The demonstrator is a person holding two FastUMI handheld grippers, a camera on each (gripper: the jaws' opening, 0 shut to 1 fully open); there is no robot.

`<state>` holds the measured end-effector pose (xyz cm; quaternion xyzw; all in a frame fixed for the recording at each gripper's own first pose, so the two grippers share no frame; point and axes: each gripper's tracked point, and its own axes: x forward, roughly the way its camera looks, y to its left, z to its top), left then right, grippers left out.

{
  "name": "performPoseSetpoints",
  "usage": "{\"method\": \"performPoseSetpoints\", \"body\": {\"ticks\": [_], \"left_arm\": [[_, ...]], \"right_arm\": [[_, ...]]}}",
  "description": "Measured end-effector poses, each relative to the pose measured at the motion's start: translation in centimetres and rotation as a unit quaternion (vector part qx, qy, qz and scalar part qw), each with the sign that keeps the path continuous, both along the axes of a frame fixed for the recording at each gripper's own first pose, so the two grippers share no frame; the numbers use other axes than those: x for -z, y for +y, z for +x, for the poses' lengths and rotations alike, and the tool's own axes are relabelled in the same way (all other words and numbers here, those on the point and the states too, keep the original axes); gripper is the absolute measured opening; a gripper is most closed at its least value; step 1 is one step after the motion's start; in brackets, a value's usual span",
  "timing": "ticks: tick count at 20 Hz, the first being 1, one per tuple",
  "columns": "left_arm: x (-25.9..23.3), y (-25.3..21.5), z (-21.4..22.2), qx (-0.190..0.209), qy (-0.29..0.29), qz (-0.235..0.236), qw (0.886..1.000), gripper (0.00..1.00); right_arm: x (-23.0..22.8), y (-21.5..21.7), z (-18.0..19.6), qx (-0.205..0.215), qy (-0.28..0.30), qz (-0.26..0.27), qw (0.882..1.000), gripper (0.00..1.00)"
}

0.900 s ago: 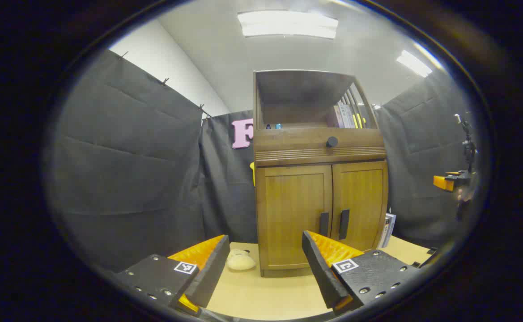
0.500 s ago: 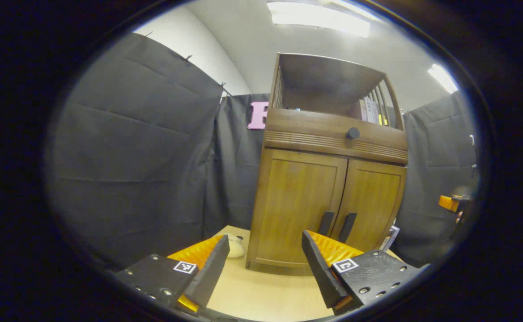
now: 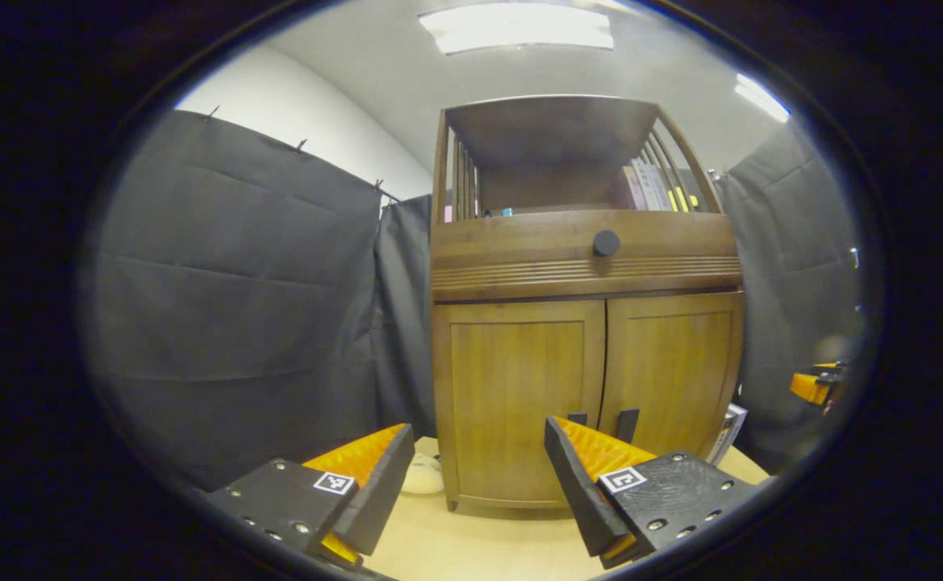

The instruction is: Open the right door of the double-door shoe cabinet with the right hand, and open the left door with the left hand.

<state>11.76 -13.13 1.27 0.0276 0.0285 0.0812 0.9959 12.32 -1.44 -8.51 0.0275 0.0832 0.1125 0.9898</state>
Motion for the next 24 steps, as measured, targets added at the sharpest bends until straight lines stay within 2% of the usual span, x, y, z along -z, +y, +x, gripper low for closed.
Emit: {"method": "performPoseSetpoints", "body": {"ticks": [4, 6, 7, 9, 10, 11, 14, 16, 18, 19, 20, 21, 24], "left_arm": [[4.1, -2.3, 0.3, 0.004, 0.034, -0.007, 0.999, 0.93], [5.3, -2.1, 1.0, 0.007, 0.049, -0.013, 0.999, 0.96], [6.1, -2.0, 1.3, 0.008, 0.054, -0.011, 0.998, 0.93], [6.9, -0.9, 2.6, 0.014, 0.058, -0.018, 0.998, 1.0], [7.0, -0.4, 3.2, 0.021, 0.059, -0.026, 0.998, 1.0], [7.0, 0.3, 3.6, 0.028, 0.052, -0.027, 0.998, 1.0], [6.5, 3.9, 3.1, 0.025, 0.038, -0.009, 0.999, 0.99], [6.9, 5.9, 2.7, 0.028, 0.038, -0.014, 0.999, 0.99], [8.1, 8.4, 2.3, 0.025, 0.043, -0.021, 0.999, 0.99], [8.6, 9.9, 1.9, 0.018, 0.041, -0.021, 0.999, 0.93], [8.4, 11.3, 1.6, 0.011, 0.034, -0.019, 0.999, 0.96], [8.5, 12.4, 1.5, 0.01, 0.029, -0.019, 0.999, 0.93], [10.4, 14.5, 1.3, 0.022, 0.037, -0.027, 0.999, 0.94]], "right_arm": [[3.6, 2.0, 0.0, -0.033, 0.033, -0.034, 0.998, 0.94], [3.6, 4.1, -0.2, -0.042, 0.037, -0.027, 0.998, 0.94], [3.2, 5.3, -0.1, -0.045, 0.035, -0.019, 0.998, 0.94], [2.6, 7.9, 0.4, -0.046, 0.036, -0.009, 0.998, 0.93], [2.1, 9.3, 0.8, -0.047, 0.035, -0.004, 0.998, 0.94], [1.3, 11.0, 1.3, -0.05, 0.028, 0.002, 0.998, 0.92], [-0.2, 15.8, 2.4, -0.063, 0.02, 0.021, 0.998, 0.94], [-1.1, 19.0, 3.0, -0.071, 0.011, 0.024, 0.997, 0.94], [-0.9, 21.7, 3.3, -0.081, 0.017, 0.021, 0.996, 0.94], [-0.7, 23.1, 3.5, -0.085, 0.02, 0.02, 0.996, 0.93], [-0.5, 24.1, 3.8, -0.084, 0.023, 0.017, 0.996, 0.94], [-0.2, 24.9, 3.9, -0.081, 0.024, 0.016, 0.996, 0.94], [0.2, 27.4, 3.7, -0.079, 0.028, 0.021, 0.996, 0.92]]}}
